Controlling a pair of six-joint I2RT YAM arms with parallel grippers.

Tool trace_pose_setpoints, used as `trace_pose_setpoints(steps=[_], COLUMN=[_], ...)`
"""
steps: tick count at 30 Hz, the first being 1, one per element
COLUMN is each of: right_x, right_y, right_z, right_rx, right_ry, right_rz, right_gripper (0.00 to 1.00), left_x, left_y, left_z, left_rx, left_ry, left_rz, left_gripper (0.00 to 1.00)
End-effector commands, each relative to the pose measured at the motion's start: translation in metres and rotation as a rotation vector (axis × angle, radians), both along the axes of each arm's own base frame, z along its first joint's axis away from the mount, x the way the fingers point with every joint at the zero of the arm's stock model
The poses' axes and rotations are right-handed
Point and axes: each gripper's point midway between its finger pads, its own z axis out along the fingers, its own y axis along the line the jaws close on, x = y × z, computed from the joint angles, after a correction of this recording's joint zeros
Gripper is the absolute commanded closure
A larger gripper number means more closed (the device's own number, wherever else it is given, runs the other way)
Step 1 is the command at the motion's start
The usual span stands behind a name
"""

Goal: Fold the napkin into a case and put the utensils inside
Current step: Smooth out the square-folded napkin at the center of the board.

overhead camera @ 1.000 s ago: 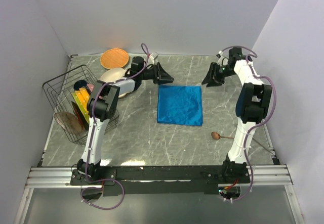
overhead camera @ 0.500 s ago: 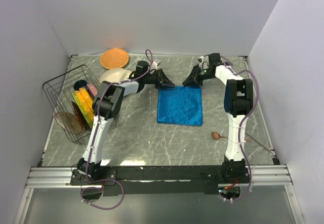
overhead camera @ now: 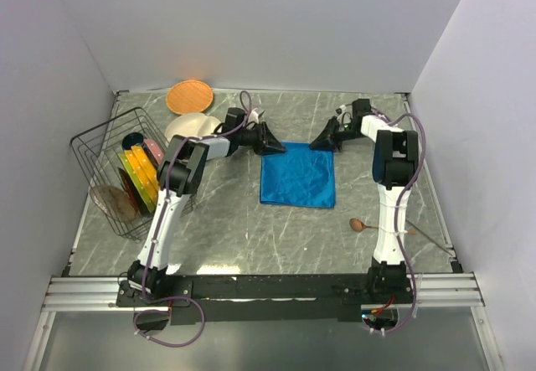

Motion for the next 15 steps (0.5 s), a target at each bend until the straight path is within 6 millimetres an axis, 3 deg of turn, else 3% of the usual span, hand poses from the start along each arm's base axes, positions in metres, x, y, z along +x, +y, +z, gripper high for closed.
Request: trace_pose_setpoints(steps=[1,5,6,8,9,10,12,14,15], right_x=[0.008,0.015,0.015,0.016,0.016,0.015,0.008,-0.005,-0.022], right_y=[-0.021,-0.025,-0.025,-0.021,-0.019,-0.016,-0.014,-0.009,-0.003], right_z=[-0.004,-0.003,-0.001,0.018,0.028,0.052,0.071,0.098,0.092], right_rx=[-0.052,-0.084,-0.082,-0.051,-0.046,-0.025,-0.010,0.007,0.013], right_ry=[-0.019,-0.022,-0.024,-0.055,-0.079,-0.124,-0.143,-0.179,-0.149], right_rz=[-0.050,-0.077,-0.077,-0.062,-0.045,-0.027,-0.006,0.025,0.045], right_gripper=[0.81,0.82,0.82,0.82,0.82,0.81,0.79,0.78,0.77], left_x=[0.008,0.009,0.009,0.006,0.004,0.000,-0.022,-0.052,-0.076], left_y=[0.018,0.012,0.009,0.008,0.008,0.009,0.014,0.011,0.014], left_z=[-0.014,0.010,0.026,0.047,0.069,0.079,0.101,0.109,0.115], left_rx=[0.032,0.003,-0.014,-0.036,-0.048,-0.050,-0.054,-0.057,-0.057], left_ry=[0.003,-0.076,-0.113,-0.171,-0.213,-0.230,-0.255,-0.257,-0.249], left_rz=[0.028,-0.026,-0.042,-0.075,-0.087,-0.097,-0.130,-0.182,-0.210], left_gripper=[0.74,0.69,0.68,0.63,0.61,0.59,0.57,0.56,0.56])
